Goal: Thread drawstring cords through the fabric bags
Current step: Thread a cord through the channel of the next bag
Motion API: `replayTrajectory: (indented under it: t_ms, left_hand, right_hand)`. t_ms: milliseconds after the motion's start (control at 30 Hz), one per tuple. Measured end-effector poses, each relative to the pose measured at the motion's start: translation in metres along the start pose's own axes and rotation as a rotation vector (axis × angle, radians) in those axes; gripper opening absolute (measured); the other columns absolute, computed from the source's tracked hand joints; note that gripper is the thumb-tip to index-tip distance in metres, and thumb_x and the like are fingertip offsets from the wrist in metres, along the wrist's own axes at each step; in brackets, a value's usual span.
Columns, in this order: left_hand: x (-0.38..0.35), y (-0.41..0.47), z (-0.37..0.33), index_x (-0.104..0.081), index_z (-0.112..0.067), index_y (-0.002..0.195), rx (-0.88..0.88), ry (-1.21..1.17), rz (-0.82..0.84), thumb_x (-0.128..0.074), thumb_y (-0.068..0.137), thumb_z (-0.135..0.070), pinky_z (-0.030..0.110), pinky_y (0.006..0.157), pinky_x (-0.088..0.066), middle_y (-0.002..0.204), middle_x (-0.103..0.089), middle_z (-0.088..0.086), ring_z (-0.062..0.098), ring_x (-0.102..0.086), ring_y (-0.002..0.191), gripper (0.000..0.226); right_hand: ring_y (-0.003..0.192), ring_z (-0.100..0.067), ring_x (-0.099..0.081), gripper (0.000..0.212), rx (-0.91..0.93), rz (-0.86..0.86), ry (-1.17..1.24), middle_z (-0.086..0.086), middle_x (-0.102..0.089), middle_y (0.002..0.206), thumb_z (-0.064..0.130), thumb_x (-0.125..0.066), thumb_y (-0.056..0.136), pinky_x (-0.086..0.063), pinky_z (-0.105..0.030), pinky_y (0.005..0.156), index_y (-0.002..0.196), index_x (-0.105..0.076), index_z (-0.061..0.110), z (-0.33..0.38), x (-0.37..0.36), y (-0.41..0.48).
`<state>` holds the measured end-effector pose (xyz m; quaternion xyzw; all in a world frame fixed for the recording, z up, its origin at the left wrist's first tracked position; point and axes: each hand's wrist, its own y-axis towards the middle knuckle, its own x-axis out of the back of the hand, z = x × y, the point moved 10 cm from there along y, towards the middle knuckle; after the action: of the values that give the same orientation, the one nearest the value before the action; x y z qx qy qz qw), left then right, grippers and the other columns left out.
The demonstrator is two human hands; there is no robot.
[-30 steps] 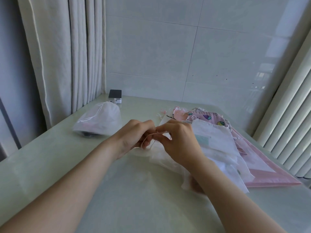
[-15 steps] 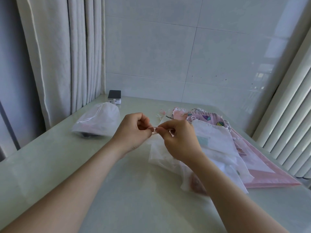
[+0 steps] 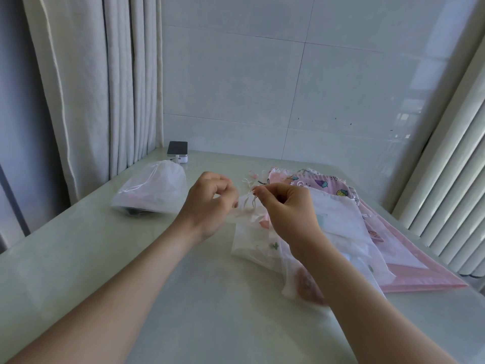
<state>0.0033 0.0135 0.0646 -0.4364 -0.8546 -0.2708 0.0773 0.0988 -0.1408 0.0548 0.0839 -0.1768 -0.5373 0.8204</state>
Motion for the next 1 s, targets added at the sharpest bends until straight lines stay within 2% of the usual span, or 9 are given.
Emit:
replayTrajectory:
  t_ms: [167, 333, 433, 567, 700, 767, 833, 900, 1000]
  left_hand:
    - [0.003, 0.001, 0.004, -0.07, -0.022, 0.065, 0.068, -0.069, 0.024, -0.042, 0.078, -0.039, 0.028, 0.082, -0.041, 0.109, -0.065, -0.005, 0.008, -0.062, 0.104, 0.036]
    - [-0.007, -0.004, -0.004, -0.074, -0.031, 0.087, -0.064, 0.033, 0.059, -0.072, 0.088, -0.035, 0.013, 0.08, -0.038, 0.107, -0.062, -0.015, 0.001, -0.06, 0.103, 0.004]
    - [-0.015, -0.004, -0.004, -0.074, -0.034, 0.089, -0.122, 0.154, 0.092, -0.081, 0.087, -0.038, 0.004, 0.08, -0.034, 0.111, -0.058, -0.015, 0.001, -0.057, 0.106, 0.008]
    - [-0.016, -0.003, -0.001, -0.072, -0.033, 0.084, -0.097, 0.181, 0.072, -0.076, 0.09, -0.039, 0.017, 0.087, -0.036, 0.109, -0.057, -0.013, 0.011, -0.051, 0.112, 0.009]
    - [-0.006, -0.001, 0.001, -0.063, -0.01, 0.068, 0.006, 0.05, 0.041, -0.06, 0.074, -0.035, 0.041, 0.073, -0.047, 0.076, -0.064, 0.006, 0.02, -0.061, 0.08, 0.026]
    - [0.001, 0.0, 0.0, -0.055, 0.0, 0.069, 0.02, -0.009, -0.002, -0.058, 0.074, -0.029, 0.047, 0.07, -0.052, 0.068, -0.063, 0.012, 0.026, -0.065, 0.073, 0.03]
    - [0.008, 0.001, 0.006, -0.053, 0.004, 0.071, 0.049, -0.071, -0.067, -0.057, 0.079, -0.022, 0.042, 0.064, -0.052, 0.066, -0.07, 0.003, 0.022, -0.069, 0.069, 0.028]
    - [0.014, 0.002, 0.011, -0.052, 0.009, 0.076, 0.112, -0.182, -0.138, -0.054, 0.086, -0.012, 0.037, 0.058, -0.056, 0.072, -0.075, 0.007, 0.021, -0.067, 0.062, 0.024]
    - [0.008, 0.002, 0.017, -0.052, -0.001, 0.075, 0.216, -0.327, -0.084, -0.049, 0.092, -0.008, 0.032, 0.048, -0.047, 0.075, -0.074, 0.013, 0.023, -0.055, 0.053, 0.018]
  right_hand:
    - [0.057, -0.017, -0.036, 0.022, 0.024, 0.007, -0.031, 0.0, -0.037, 0.056, 0.028, -0.073, 0.095, -0.06, -0.062, 0.067, 0.079, -0.079, 0.015, 0.0, -0.001, 0.0]
    - [0.058, -0.018, -0.035, 0.022, 0.047, 0.028, -0.045, 0.002, -0.036, 0.055, 0.027, -0.07, 0.094, -0.048, -0.04, 0.063, 0.078, -0.079, 0.014, 0.004, -0.004, 0.0]
    - [0.057, -0.016, -0.035, 0.022, 0.058, 0.043, -0.058, 0.001, -0.038, 0.054, 0.023, -0.068, 0.094, -0.047, -0.039, 0.062, 0.077, -0.08, 0.018, 0.007, -0.005, -0.002]
    - [0.058, -0.016, -0.038, 0.02, 0.051, 0.038, -0.065, 0.005, -0.04, 0.053, 0.024, -0.071, 0.094, -0.056, -0.052, 0.063, 0.077, -0.08, 0.018, 0.006, -0.004, -0.002]
    - [0.054, -0.009, -0.043, 0.017, 0.109, 0.084, -0.134, 0.018, -0.044, 0.047, 0.026, -0.072, 0.097, -0.059, -0.057, 0.071, 0.086, -0.082, 0.018, 0.012, -0.011, -0.005]
    - [0.057, -0.011, -0.042, 0.019, 0.156, 0.125, -0.164, 0.013, -0.045, 0.051, 0.03, -0.07, 0.099, -0.057, -0.057, 0.069, 0.088, -0.082, 0.021, 0.017, -0.016, -0.005]
    - [0.056, -0.011, -0.042, 0.02, 0.193, 0.139, -0.206, 0.01, -0.045, 0.053, 0.03, -0.067, 0.101, -0.056, -0.056, 0.068, 0.091, -0.082, 0.022, 0.019, -0.016, -0.005]
    - [0.052, -0.003, -0.05, 0.017, 0.242, 0.109, -0.286, 0.023, -0.051, 0.051, 0.022, -0.067, 0.1, -0.061, -0.049, 0.072, 0.097, -0.082, 0.018, 0.024, -0.012, -0.004]
    - [0.066, -0.002, -0.067, 0.014, 0.315, 0.031, -0.428, 0.023, -0.066, 0.069, 0.017, -0.069, 0.097, -0.057, -0.034, 0.076, 0.092, -0.081, 0.018, 0.031, -0.006, -0.004]
